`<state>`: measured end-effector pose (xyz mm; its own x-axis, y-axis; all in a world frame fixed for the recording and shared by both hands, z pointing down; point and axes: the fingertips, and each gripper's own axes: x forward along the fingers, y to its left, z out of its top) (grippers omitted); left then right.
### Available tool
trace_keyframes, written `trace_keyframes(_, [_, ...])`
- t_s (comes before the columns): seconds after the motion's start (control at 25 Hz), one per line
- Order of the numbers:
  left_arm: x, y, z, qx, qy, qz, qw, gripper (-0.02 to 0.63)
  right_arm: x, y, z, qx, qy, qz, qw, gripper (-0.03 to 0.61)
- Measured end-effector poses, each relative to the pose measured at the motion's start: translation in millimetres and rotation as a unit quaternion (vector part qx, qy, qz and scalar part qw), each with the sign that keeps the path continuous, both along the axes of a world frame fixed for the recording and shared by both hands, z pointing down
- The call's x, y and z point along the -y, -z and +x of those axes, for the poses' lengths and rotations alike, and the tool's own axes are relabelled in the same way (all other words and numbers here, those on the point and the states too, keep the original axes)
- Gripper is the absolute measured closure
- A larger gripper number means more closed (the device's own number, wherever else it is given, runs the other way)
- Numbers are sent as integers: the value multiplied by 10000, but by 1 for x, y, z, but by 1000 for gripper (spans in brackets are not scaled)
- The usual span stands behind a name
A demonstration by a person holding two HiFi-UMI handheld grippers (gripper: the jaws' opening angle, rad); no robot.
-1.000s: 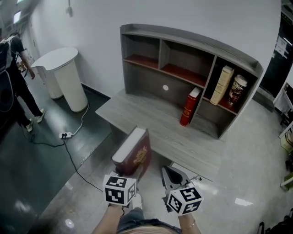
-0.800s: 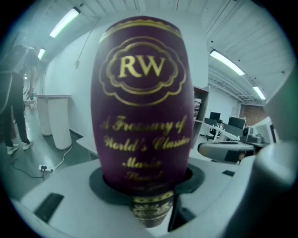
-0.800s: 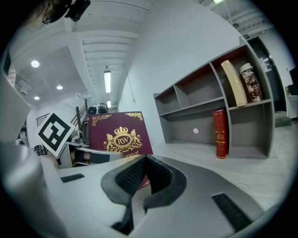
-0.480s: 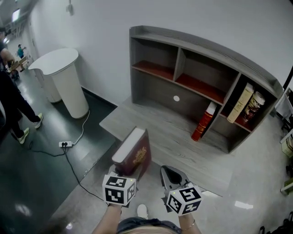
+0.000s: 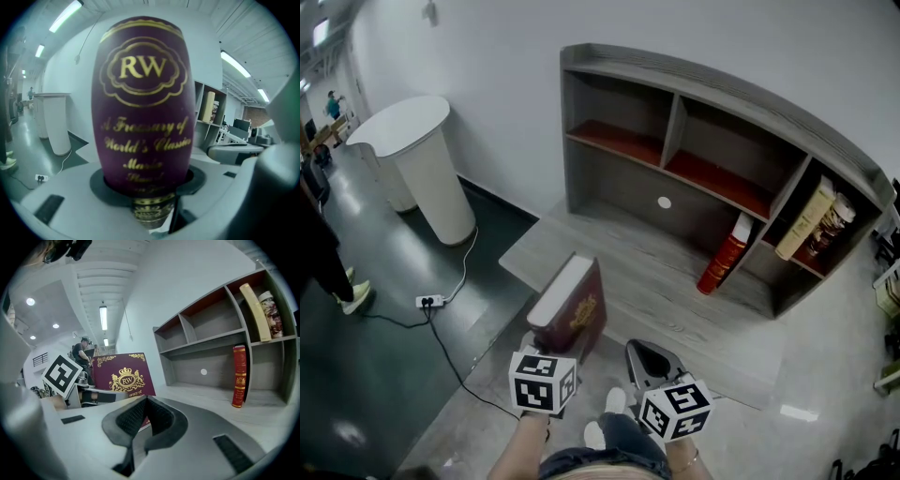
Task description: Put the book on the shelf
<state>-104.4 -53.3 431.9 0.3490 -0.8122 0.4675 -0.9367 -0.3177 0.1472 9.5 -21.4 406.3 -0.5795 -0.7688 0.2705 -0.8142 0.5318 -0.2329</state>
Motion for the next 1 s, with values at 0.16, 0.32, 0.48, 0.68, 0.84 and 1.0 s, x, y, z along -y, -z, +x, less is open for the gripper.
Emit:
trace_keyframes(0.16, [33,-1,-5,13,70,30,10000,387,27,-4,-6,12,50,-59,10000,569])
trace_keyframes(0.32, [76,-5,-9,16,95,36,9999,387,63,-6,-11,48,96,-56,9999,569])
trace_keyframes(0.48, [126,-9,-14,-42,182,-17,9998,387,103,-7,-12,2,163,-80,9998,569])
trace_keyframes(0.68, [189,-18,-16,-41,272,-85,9996,387,154,-13,1,-49,95,-198,9997,569])
trace_keyframes(0.84, [234,-24,-18,-28,390,-131,9991,387,188,-18,7,-51,141,-304,9994,569])
trace_keyframes(1.0, [270,-32,-19,162,447,-42,9989,387,213,-20,9,7,159,-339,9993,569])
